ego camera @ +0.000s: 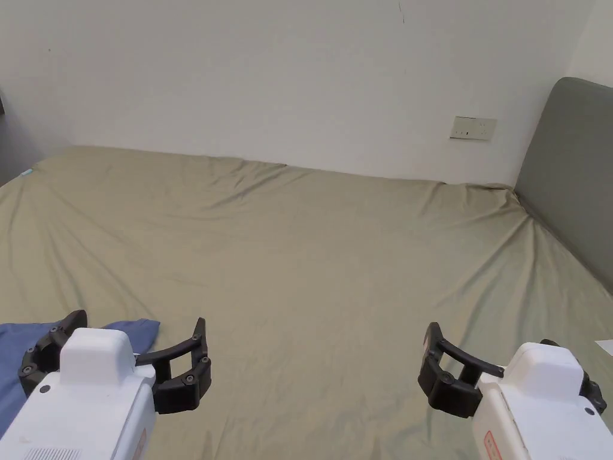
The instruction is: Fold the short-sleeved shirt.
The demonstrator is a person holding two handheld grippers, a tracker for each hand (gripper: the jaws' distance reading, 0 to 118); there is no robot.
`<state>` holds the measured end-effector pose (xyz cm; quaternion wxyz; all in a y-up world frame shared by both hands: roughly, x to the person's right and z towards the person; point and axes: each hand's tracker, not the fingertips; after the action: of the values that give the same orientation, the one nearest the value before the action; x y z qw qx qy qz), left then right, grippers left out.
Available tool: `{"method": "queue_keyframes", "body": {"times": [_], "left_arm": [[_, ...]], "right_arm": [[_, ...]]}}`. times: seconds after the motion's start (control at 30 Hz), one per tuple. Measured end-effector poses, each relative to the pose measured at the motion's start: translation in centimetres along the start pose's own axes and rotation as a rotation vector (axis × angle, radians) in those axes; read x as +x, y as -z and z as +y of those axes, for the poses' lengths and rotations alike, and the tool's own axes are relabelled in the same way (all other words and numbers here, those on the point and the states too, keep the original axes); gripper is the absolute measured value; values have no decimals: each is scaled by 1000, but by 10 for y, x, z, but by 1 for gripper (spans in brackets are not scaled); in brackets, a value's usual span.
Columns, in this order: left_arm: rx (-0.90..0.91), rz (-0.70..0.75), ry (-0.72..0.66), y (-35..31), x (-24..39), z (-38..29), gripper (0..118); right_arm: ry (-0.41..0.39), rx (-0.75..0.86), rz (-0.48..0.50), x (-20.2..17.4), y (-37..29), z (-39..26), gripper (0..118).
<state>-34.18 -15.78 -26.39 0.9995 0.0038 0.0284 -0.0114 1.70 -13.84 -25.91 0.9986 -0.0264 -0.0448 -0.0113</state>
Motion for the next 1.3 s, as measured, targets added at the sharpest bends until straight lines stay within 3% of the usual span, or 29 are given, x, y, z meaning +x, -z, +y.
{"method": "queue_keyframes", "body": {"times": [0.27, 0.47, 0.63, 0.87, 1.3], "left_arm": [[-18, -1, -23, 1, -6, 3, 118], [-13, 0, -16, 1, -7, 6, 118], [-13, -2, -66, 2, -8, 10, 118], [-29, 18, -20, 3, -6, 12, 118], [-51, 31, -40, 5, -13, 14, 118]], "right_arm": [[42, -9, 6, 8, 0, 2, 118], [26, -19, -15, 8, -1, 6, 118], [72, -42, -7, 13, -1, 8, 118], [-1, -43, -1, 9, -3, 9, 118], [24, -63, 8, 8, 1, 7, 118]]}}
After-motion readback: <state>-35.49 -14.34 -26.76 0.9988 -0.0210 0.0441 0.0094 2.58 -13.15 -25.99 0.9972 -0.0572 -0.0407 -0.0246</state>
